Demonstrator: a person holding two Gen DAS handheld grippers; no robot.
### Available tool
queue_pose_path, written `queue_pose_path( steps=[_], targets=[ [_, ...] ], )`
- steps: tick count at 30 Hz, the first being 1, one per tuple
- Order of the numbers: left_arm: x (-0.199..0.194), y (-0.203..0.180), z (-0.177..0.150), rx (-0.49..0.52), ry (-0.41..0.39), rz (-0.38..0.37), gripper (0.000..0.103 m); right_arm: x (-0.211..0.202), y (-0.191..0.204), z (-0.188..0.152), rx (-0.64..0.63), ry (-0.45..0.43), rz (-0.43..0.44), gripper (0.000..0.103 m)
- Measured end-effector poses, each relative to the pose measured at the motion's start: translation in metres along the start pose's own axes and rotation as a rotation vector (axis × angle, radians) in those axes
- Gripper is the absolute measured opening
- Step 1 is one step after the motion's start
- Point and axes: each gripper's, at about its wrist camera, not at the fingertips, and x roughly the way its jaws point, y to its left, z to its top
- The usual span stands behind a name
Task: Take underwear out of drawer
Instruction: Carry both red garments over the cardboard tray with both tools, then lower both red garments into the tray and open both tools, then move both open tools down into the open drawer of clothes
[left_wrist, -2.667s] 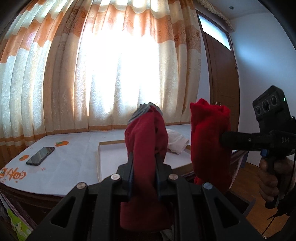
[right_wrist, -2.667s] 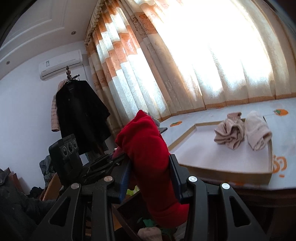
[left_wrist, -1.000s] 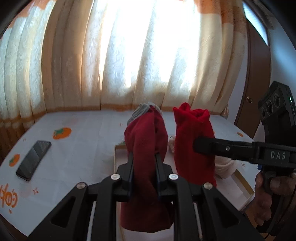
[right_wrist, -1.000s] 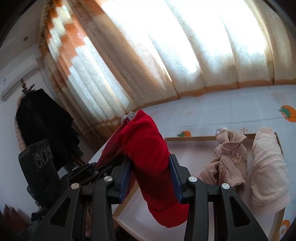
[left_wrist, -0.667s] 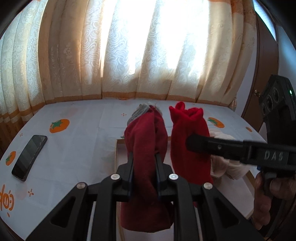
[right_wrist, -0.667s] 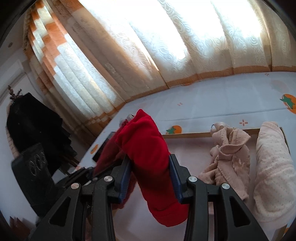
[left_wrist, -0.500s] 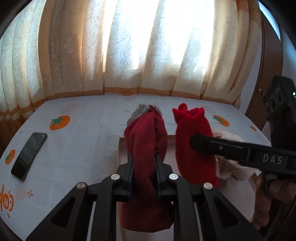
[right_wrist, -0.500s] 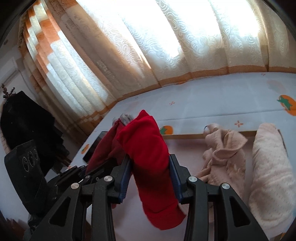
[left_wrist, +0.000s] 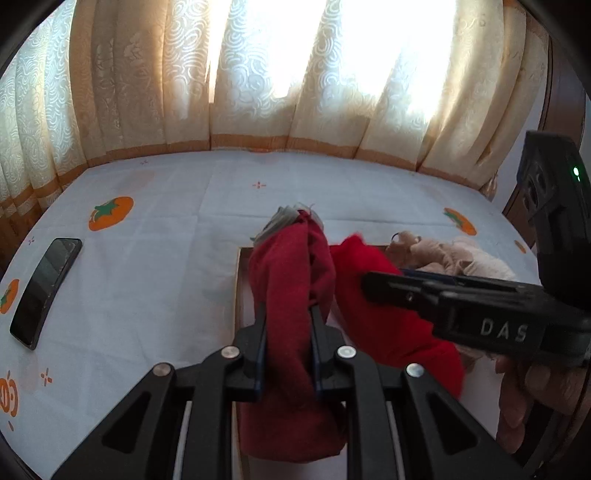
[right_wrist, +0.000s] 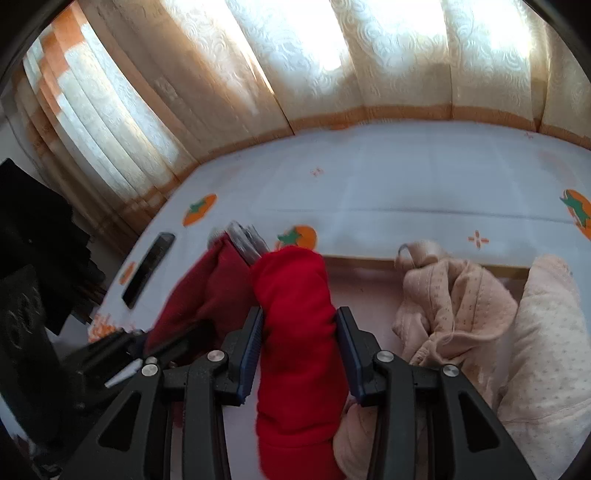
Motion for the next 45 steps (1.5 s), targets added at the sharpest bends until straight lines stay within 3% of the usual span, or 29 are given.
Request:
queue_pose_path(
  steps=[4,7,9,18,28,45],
  targets=[
    [0.007,-0.003,-0.003,0.014,0.019,0.000,0.017,-0.003,-0.004,-0.004,-0.023,-0.029,0.003,0.043],
    [0.009,-0.004,-0.005,0.019,0.020,0.000,0.020,-0.012,-0.005,-0.005,-0.021,-0.073,0.004,0.056],
    [0.006,-0.004,-0.006,0.016,0.011,0.010,0.022,-0.018,-0.003,-0.007,-0.035,-0.090,0.014,0.057],
    [-0.008,-0.007,-0.006,0.029,-0.040,0.032,0.047,-0.039,0.012,-0.021,-0.059,-0.133,0.024,0.064],
    [-0.032,-0.015,-0.020,0.059,-0.094,0.017,0.051,-0.077,0.023,-0.050,-0.104,-0.132,0.082,0.066],
    [-0.112,-0.046,-0.064,0.107,-0.200,-0.110,0.057,-0.160,0.044,-0.108,-0.212,-0.155,0.122,0.072]
  ],
)
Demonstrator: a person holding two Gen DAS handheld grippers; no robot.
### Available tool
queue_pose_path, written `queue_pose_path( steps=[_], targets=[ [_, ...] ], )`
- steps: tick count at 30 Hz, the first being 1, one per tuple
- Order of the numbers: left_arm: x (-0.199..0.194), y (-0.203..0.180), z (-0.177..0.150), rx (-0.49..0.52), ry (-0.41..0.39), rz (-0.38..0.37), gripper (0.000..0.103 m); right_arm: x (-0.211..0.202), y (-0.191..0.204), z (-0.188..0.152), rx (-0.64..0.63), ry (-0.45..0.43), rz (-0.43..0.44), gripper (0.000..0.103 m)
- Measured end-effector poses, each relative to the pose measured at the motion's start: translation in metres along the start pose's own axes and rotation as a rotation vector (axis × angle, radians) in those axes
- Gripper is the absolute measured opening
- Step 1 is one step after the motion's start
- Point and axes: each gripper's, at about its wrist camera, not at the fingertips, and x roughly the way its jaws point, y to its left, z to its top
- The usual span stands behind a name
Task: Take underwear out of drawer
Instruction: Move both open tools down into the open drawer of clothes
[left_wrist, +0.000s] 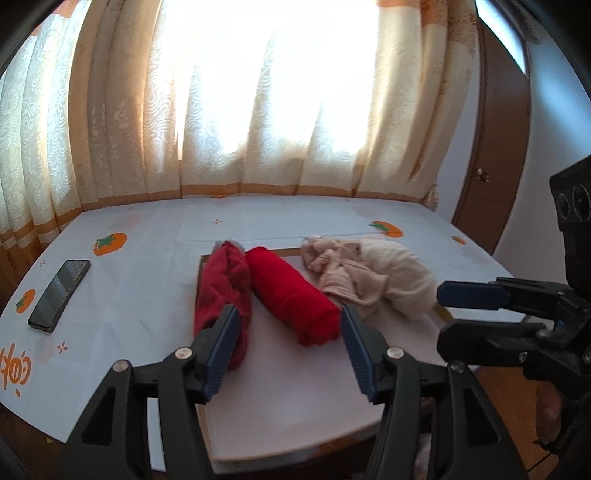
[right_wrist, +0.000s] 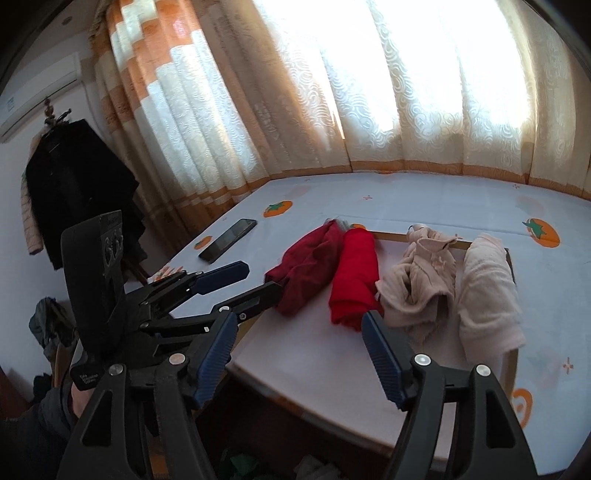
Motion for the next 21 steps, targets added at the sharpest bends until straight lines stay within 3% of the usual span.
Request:
queue_pose_path(
  steps=[12,21],
  targets=[
    [-0.038,-0.023,-0.036,0.031,-0.020,-0.064,0.062,-0.034,0.014,-0.043,-0.016,0.008,0.025,0.075],
    [-0.052,-0.030,-0.076,0.036,-0.006,-0.066,0.066,-0.040,0.006,-0.099,0.002,0.054,-0.004,0.076]
  ],
)
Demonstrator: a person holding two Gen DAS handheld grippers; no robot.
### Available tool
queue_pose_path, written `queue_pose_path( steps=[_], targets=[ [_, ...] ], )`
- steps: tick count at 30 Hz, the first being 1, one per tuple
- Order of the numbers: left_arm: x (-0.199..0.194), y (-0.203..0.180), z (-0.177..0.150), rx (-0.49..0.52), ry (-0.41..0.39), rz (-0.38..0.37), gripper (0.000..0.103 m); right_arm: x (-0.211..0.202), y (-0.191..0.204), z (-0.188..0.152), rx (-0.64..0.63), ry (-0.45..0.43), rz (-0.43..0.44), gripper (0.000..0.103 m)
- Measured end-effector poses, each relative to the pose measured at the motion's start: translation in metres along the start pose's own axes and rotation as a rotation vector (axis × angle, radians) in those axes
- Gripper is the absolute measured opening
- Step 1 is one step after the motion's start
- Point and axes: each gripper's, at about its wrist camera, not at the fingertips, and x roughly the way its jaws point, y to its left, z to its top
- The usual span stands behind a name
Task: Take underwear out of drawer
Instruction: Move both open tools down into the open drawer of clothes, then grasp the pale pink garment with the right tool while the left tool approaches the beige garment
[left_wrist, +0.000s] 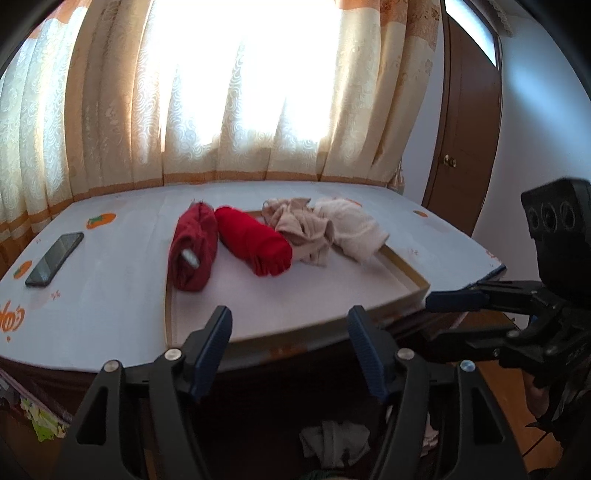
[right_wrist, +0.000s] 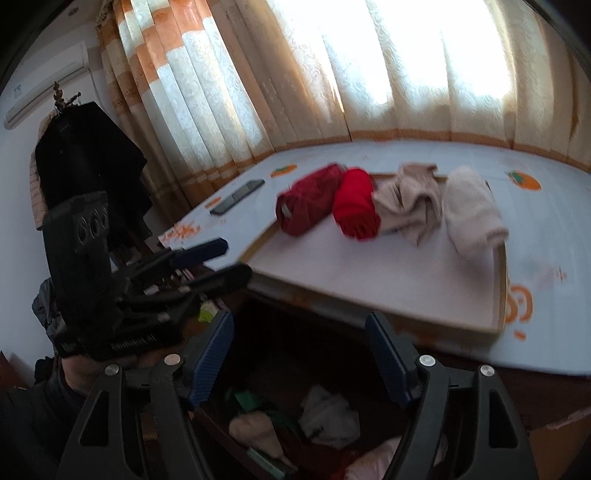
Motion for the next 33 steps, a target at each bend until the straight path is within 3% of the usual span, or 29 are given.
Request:
queue_pose_path(
  steps=[13,33],
  targets=[
    [0.014,0.013,-0.068,-0.050,0.147,0.016,0.068,0.020,-0.044,-0.083,0.069,0.139,-0.134,0.076],
    [0.037,0.023,-0.103,-0.081,0.257,0.018,0.071,0.068,-0.072,-0.120,0.075,0.383,-0.275,0.076]
  ],
)
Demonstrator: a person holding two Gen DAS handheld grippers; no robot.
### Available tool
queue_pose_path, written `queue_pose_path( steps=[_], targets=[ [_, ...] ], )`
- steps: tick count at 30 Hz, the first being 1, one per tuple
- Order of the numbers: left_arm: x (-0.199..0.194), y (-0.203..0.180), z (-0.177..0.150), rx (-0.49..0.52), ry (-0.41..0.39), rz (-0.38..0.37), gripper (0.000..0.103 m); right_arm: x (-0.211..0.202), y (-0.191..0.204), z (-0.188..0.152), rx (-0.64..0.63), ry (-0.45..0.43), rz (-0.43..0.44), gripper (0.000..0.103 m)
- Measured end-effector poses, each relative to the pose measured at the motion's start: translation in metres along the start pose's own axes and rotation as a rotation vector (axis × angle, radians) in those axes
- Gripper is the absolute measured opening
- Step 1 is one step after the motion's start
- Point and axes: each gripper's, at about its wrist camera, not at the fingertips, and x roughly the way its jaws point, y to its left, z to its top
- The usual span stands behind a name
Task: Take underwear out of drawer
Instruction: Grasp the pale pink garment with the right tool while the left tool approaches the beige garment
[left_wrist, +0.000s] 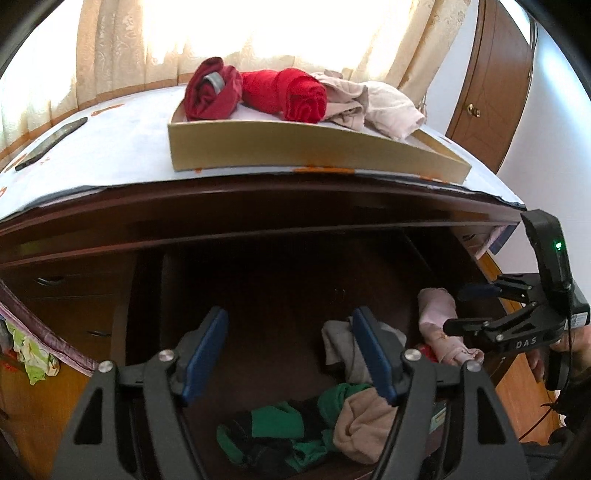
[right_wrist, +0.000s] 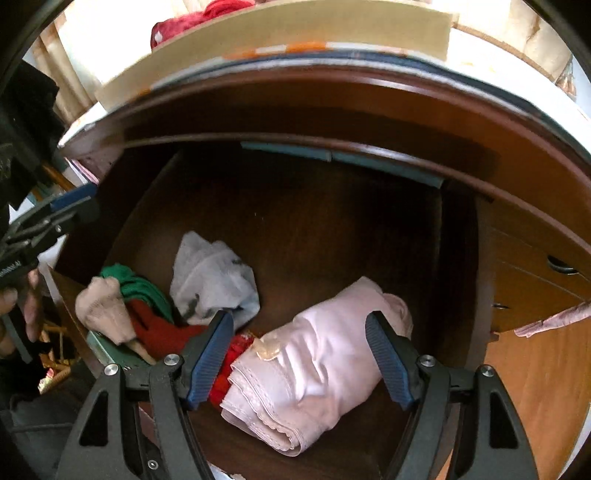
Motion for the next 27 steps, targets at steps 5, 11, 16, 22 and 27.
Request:
queue_pose_path(
  steps=[5,11,16,22,27],
  targets=[
    [-0.001,-0.001,0.002,0.004,-0.004,-0.003,0.074,0.011,0.002,-0.001,-0.014,0.056,-0.018,0.076],
    [-0.001,-0.001,0.002,0.000,-0.005,-0.013,0.076,0.024,0.005,0.002,-0.041,0.110,-0.048,0.076],
    [-0.001,-0.001,0.001,0.001,-0.002,-0.019,0.076,0.038,0.007,0.004,-0.057,0.165,-0.062,0.076],
    [-0.001,0.000,0.002,-0.006,-0.004,-0.024,0.077,0.051,0.004,0.011,-0.061,0.230,-0.033,0.076],
    [-0.001,-0.001,0.001,-0.006,-0.002,-0.029,0.077,0.064,-0.003,0.017,-0.056,0.265,0.015,0.075]
  ],
)
